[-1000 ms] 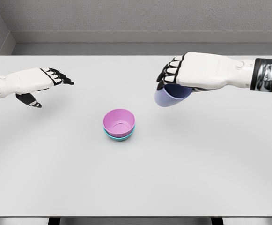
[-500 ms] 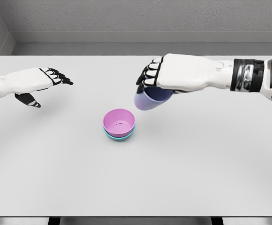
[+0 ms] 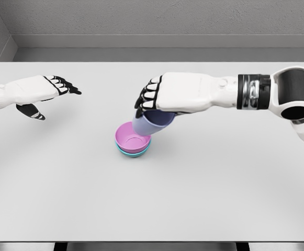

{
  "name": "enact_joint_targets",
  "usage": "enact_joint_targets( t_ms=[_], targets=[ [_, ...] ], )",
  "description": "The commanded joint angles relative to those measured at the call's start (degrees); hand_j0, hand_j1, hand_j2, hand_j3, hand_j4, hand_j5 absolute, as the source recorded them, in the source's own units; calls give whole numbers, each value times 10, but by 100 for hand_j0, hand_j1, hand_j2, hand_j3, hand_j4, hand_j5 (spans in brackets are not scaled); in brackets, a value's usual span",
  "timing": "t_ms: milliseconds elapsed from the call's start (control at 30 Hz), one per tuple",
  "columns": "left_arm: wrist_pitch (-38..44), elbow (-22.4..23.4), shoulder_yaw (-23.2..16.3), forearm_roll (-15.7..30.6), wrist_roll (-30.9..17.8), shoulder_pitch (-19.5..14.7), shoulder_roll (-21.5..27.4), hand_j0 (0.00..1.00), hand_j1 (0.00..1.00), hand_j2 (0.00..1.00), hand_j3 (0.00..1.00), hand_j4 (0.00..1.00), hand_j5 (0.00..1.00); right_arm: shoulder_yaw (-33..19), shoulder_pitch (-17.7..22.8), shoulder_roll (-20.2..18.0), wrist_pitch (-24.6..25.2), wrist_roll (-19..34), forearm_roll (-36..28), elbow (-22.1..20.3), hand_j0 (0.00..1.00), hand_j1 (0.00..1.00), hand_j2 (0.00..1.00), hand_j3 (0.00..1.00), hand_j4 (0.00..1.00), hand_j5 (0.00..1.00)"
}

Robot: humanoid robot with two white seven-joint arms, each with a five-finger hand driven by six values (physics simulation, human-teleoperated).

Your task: Stacking bowl and cup with both arms

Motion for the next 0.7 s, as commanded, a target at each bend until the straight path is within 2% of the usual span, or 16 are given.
enact_joint_targets(
  t_ms=[0, 267, 667],
  targets=[
    [1, 0, 1, 3, 0, 0, 1, 100, 100, 100, 100, 100, 100, 10, -1, 10, 2, 0, -3, 0, 63, 63, 63, 63, 63, 63],
    [1, 0, 0, 3, 0, 0, 1, 100, 100, 100, 100, 100, 100, 22, -11, 29, 2, 0, -1, 1, 63, 63, 63, 63, 63, 63],
    [1, 0, 0, 3, 0, 0, 4, 100, 100, 100, 100, 100, 100, 34, -16, 35, 2, 0, 5, 4, 63, 63, 63, 63, 63, 63]
  ],
)
